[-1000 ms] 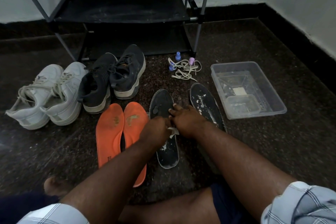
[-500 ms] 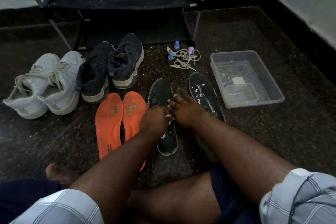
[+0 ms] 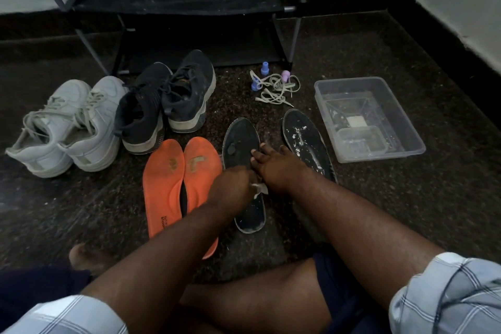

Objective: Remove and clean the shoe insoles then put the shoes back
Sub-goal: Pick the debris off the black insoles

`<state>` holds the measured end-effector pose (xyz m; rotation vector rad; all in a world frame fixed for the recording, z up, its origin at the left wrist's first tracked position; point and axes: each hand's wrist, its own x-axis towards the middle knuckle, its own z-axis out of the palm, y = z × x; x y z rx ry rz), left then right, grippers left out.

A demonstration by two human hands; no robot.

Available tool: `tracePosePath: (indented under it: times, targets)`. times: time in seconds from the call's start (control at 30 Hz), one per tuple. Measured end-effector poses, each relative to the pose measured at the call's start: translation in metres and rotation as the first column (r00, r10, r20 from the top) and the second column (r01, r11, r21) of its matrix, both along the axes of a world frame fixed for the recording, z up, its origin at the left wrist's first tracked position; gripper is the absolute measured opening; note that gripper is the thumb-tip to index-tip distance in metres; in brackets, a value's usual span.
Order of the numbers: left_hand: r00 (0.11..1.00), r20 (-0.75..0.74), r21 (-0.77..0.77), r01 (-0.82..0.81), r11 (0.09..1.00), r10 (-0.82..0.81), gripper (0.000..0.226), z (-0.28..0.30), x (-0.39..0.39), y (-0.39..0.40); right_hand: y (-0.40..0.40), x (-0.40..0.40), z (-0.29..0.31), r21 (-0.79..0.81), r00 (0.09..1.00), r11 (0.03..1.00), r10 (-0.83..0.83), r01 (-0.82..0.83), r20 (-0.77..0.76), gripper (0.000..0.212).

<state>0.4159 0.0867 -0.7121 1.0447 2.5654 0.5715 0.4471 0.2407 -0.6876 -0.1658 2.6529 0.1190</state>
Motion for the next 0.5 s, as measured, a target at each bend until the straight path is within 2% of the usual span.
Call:
tracePosePath:
  times: [0.1,0.27,0.37,0.43,0.5]
  targets:
    - [0.999,0.007,0.015,-0.035,0.999,0.035,0.012,0.0,-0.007,-0.002,0.001,0.001,-0.003,-0.008,1.0,1.0,-0.005,0.005,-0.002,0.057]
    - [0.963,0.178,0.129,-0.228,0.965,0.204,0.01,0.013,-0.016,-0.01,0.003,-0.002,-0.001,-0.077,0.999,0.996,-0.044,0.044,-0.005,0.058]
    - [0.916,0.258,0.142,-0.352,0.925,0.309,0.005,0.02,-0.023,-0.019,0.005,-0.009,0.005,-0.252,0.985,0.965,-0.11,0.075,-0.129,0.058]
    - [0.874,0.321,0.151,-0.426,0.892,0.363,0.007,0.022,-0.025,-0.023,0.005,-0.013,0.01,-0.447,0.948,0.886,-0.238,0.123,-0.212,0.053]
    - [0.831,0.39,0.154,-0.483,0.862,0.397,0.01,0.026,-0.024,-0.024,0.003,-0.01,0.015,-0.599,0.919,0.787,-0.333,0.147,-0.212,0.042]
